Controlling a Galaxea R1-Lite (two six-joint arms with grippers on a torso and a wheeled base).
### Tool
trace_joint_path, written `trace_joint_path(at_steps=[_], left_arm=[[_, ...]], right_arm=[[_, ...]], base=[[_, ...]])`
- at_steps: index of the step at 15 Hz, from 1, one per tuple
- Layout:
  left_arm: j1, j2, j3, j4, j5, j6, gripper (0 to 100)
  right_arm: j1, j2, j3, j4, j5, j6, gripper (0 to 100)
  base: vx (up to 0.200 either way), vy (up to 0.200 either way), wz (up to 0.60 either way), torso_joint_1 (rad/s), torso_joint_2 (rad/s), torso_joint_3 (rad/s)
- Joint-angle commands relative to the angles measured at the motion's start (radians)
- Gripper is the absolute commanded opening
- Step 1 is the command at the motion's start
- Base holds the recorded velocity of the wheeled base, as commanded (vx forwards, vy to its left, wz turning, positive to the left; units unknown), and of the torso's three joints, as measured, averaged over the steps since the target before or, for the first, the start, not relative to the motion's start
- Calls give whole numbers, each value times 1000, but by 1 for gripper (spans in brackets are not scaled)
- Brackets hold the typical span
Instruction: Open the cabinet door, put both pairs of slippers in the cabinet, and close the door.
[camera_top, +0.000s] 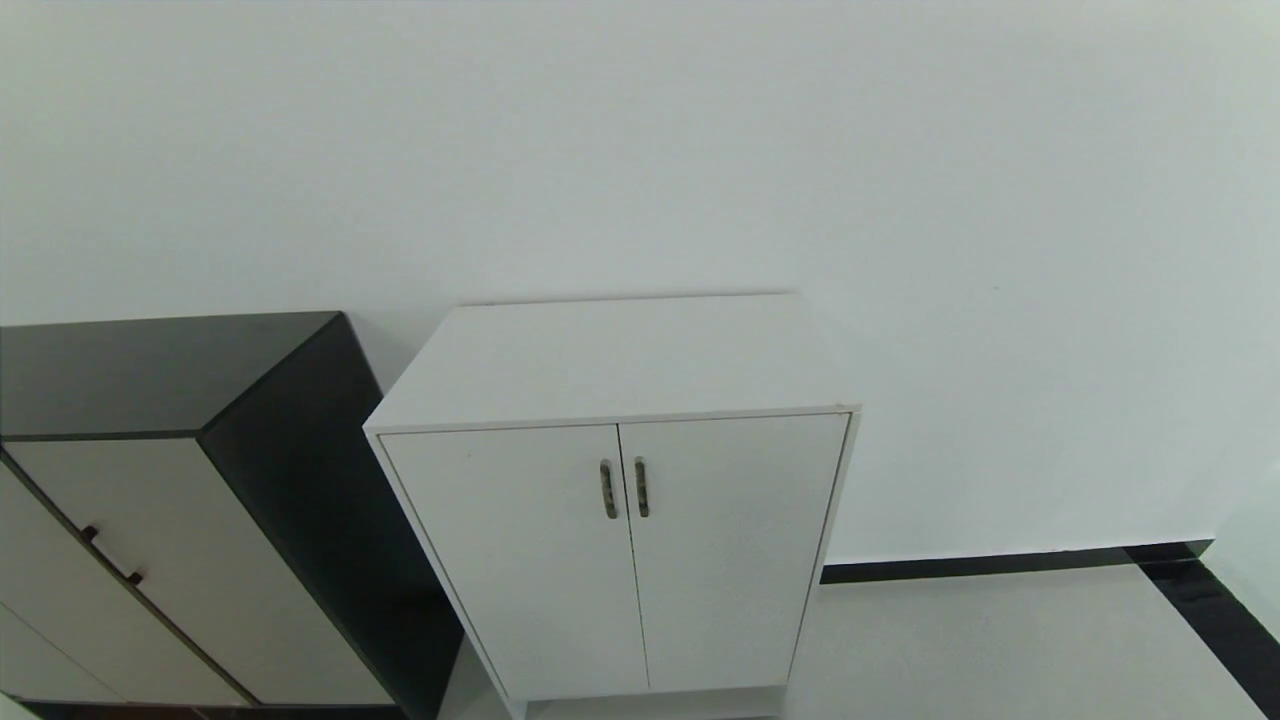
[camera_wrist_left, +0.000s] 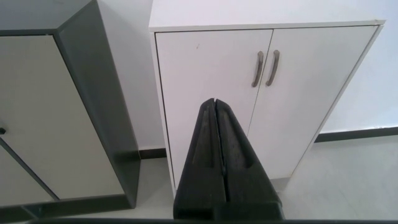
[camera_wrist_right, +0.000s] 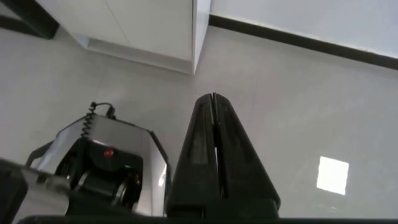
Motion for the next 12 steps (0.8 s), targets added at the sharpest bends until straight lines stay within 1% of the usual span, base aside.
trace_joint_path(at_steps=[1, 2, 3, 5, 6, 10, 11, 12], left_arm=[[0, 1, 0, 0, 0, 1, 0], [0, 1, 0, 0, 0, 1, 0], [0, 1, 0, 0, 0, 0, 0], [0, 1, 0, 0, 0, 0, 0], [0, 1, 0, 0, 0, 0, 0], [0, 1, 0, 0, 0, 0, 0], [0, 1, 0, 0, 0, 0, 0], [0, 1, 0, 0, 0, 0, 0]], right_arm=[[0, -240, 0, 133, 5, 12, 0], [0, -281, 0, 175, 16, 23, 0], [3, -333, 0, 179, 25, 50, 0], [-3, -392, 0, 179, 25, 58, 0], [-23, -435, 0, 179, 23, 56, 0], [-188, -539, 0, 179, 23, 56, 0], [-201, -547, 0, 179, 23, 56, 0], [-238, -586, 0, 179, 23, 56, 0]], base=[[0, 0, 0, 0, 0, 0], [0, 0, 0, 0, 0, 0], [0, 0, 0, 0, 0, 0], [0, 0, 0, 0, 0, 0], [0, 0, 0, 0, 0, 0], [0, 0, 0, 0, 0, 0], [0, 0, 0, 0, 0, 0], [0, 0, 0, 0, 0, 0]])
